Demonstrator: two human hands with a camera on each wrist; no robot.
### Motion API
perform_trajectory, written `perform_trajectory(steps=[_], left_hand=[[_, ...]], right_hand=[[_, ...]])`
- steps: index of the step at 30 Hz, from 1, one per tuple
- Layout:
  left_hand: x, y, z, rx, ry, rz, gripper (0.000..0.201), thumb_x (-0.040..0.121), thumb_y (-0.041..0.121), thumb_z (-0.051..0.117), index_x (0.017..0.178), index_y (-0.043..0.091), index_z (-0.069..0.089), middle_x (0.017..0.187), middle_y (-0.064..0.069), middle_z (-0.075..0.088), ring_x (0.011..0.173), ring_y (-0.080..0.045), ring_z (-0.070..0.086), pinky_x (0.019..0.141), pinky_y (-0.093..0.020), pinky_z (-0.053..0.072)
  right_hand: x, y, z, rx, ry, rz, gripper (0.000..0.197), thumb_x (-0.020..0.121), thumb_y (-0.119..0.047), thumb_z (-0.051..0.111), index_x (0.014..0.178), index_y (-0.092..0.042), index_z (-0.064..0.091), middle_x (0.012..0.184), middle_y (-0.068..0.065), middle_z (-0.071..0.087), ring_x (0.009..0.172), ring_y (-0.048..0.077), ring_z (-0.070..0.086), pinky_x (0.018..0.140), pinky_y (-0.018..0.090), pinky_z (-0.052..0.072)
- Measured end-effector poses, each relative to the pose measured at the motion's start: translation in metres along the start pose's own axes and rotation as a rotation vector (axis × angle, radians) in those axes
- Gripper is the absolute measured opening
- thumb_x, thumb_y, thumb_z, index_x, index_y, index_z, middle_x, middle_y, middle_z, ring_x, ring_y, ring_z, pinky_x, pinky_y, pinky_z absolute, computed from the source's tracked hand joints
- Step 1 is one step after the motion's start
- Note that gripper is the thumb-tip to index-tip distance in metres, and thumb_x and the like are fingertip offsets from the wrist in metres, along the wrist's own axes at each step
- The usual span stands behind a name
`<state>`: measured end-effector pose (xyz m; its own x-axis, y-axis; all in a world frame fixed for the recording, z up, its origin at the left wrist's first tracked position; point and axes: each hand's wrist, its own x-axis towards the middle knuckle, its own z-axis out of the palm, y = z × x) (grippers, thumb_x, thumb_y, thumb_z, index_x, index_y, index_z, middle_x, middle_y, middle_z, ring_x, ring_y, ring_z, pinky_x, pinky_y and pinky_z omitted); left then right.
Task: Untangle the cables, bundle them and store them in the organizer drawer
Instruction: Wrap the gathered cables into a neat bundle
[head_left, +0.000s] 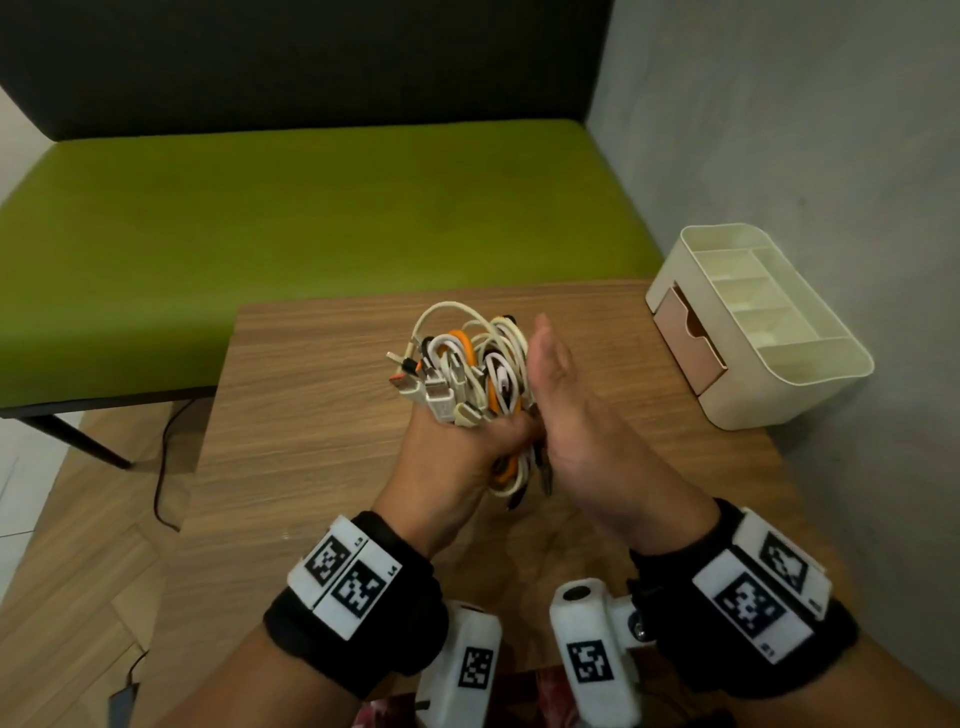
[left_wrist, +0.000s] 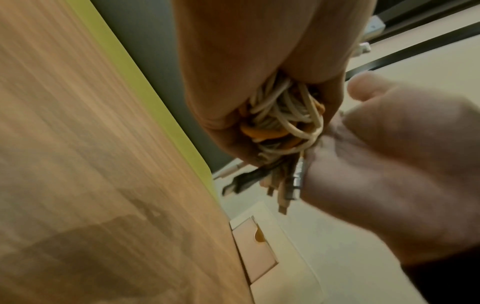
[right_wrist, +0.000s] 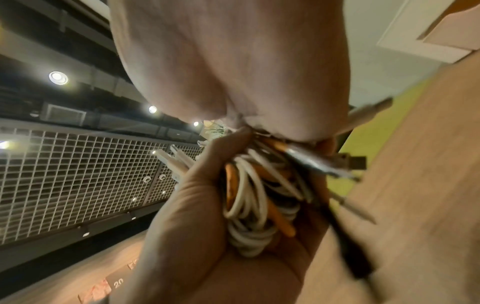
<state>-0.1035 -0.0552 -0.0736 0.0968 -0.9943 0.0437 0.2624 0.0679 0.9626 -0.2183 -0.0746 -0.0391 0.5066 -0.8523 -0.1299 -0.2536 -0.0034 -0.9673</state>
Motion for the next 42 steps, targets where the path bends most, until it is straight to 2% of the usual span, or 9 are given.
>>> perform_trajectory(steps=[4, 7, 11, 17, 23, 26, 31, 37, 42], left_hand=[[0.006, 0.0, -0.003, -0.023, 0.029, -0.013, 0.032, 0.071, -0.013, 0.07, 0.103, -0.009, 0.063, 0.093, -0.019, 0.07, 0.083, -0.028, 0.068, 0.07, -0.037, 0.056], [0.009, 0.003, -0.005, -0.077, 0.055, -0.087, 0.041, 0.065, 0.005, 0.076, 0.103, -0.003, 0.065, 0.095, -0.026, 0.067, 0.081, -0.045, 0.064, 0.076, -0.061, 0.055], [0.012, 0.007, -0.012, -0.225, 0.039, -0.152, 0.037, 0.07, 0.0, 0.068, 0.107, -0.002, 0.067, 0.086, -0.018, 0.068, 0.068, -0.029, 0.066, 0.06, -0.039, 0.057], [0.008, 0.008, -0.016, -0.294, -0.059, -0.257, 0.042, 0.072, 0.002, 0.065, 0.113, -0.009, 0.063, 0.087, -0.024, 0.064, 0.073, -0.032, 0.065, 0.061, -0.034, 0.055], [0.006, 0.009, -0.018, -0.297, -0.094, -0.358, 0.047, 0.065, 0.0, 0.072, 0.111, -0.005, 0.066, 0.082, -0.014, 0.066, 0.068, -0.024, 0.065, 0.066, -0.037, 0.056], [0.003, 0.012, -0.017, -0.319, -0.135, -0.359, 0.053, 0.067, -0.002, 0.073, 0.118, -0.004, 0.062, 0.093, -0.018, 0.07, 0.079, -0.028, 0.069, 0.07, -0.039, 0.059], [0.002, 0.011, -0.014, -0.297, -0.117, -0.308, 0.054, 0.07, -0.007, 0.067, 0.123, -0.01, 0.057, 0.121, -0.031, 0.063, 0.11, -0.042, 0.063, 0.093, -0.047, 0.054], [0.002, 0.012, -0.021, -0.222, -0.192, -0.319, 0.033, 0.064, -0.008, 0.069, 0.096, 0.001, 0.07, 0.08, -0.021, 0.068, 0.065, -0.032, 0.066, 0.061, -0.035, 0.058], [0.006, 0.007, -0.016, -0.094, -0.119, -0.276, 0.047, 0.064, -0.006, 0.063, 0.111, -0.004, 0.067, 0.101, -0.024, 0.07, 0.08, -0.032, 0.07, 0.069, -0.04, 0.059]], right_hand=[[-0.003, 0.0, -0.009, -0.073, 0.041, 0.017, 0.031, 0.086, -0.068, 0.016, 0.111, -0.066, 0.034, 0.163, -0.015, 0.014, 0.144, 0.002, 0.024, 0.113, 0.02, 0.026], [-0.002, 0.009, -0.015, -0.194, 0.14, -0.061, 0.025, 0.105, -0.044, 0.03, 0.113, -0.047, 0.053, 0.136, -0.014, 0.044, 0.125, 0.005, 0.045, 0.089, 0.011, 0.039], [-0.005, 0.009, -0.017, 0.173, 0.26, -0.073, 0.023, 0.094, -0.019, 0.063, 0.113, -0.029, 0.071, 0.097, -0.015, 0.075, 0.084, -0.007, 0.065, 0.071, 0.011, 0.049], [0.002, 0.012, -0.019, 0.377, 0.226, -0.021, 0.019, 0.067, -0.021, 0.076, 0.084, -0.015, 0.076, 0.078, 0.013, 0.071, 0.063, 0.013, 0.062, 0.055, 0.021, 0.049], [0.003, 0.013, -0.02, 0.411, 0.185, -0.023, 0.013, 0.065, -0.016, 0.075, 0.075, -0.01, 0.068, 0.066, -0.002, 0.068, 0.054, 0.0, 0.058, 0.051, 0.012, 0.043], [0.004, 0.016, -0.019, 0.39, 0.165, -0.029, 0.011, 0.065, -0.019, 0.075, 0.071, -0.014, 0.067, 0.065, -0.003, 0.066, 0.054, 0.0, 0.059, 0.051, 0.012, 0.044], [0.005, 0.025, -0.019, 0.296, 0.17, 0.056, 0.015, 0.057, -0.033, 0.08, 0.061, -0.026, 0.068, 0.077, 0.012, 0.066, 0.069, 0.017, 0.064, 0.064, 0.031, 0.054], [-0.002, 0.016, -0.02, 0.322, 0.158, 0.107, 0.037, 0.057, -0.029, 0.079, 0.068, -0.01, 0.049, 0.051, -0.005, 0.054, 0.043, 0.003, 0.051, 0.044, 0.015, 0.04], [-0.002, 0.022, -0.029, 0.133, 0.173, 0.096, 0.027, 0.069, -0.03, 0.08, 0.079, -0.011, 0.064, 0.063, -0.007, 0.064, 0.052, 0.001, 0.056, 0.05, 0.015, 0.042]])
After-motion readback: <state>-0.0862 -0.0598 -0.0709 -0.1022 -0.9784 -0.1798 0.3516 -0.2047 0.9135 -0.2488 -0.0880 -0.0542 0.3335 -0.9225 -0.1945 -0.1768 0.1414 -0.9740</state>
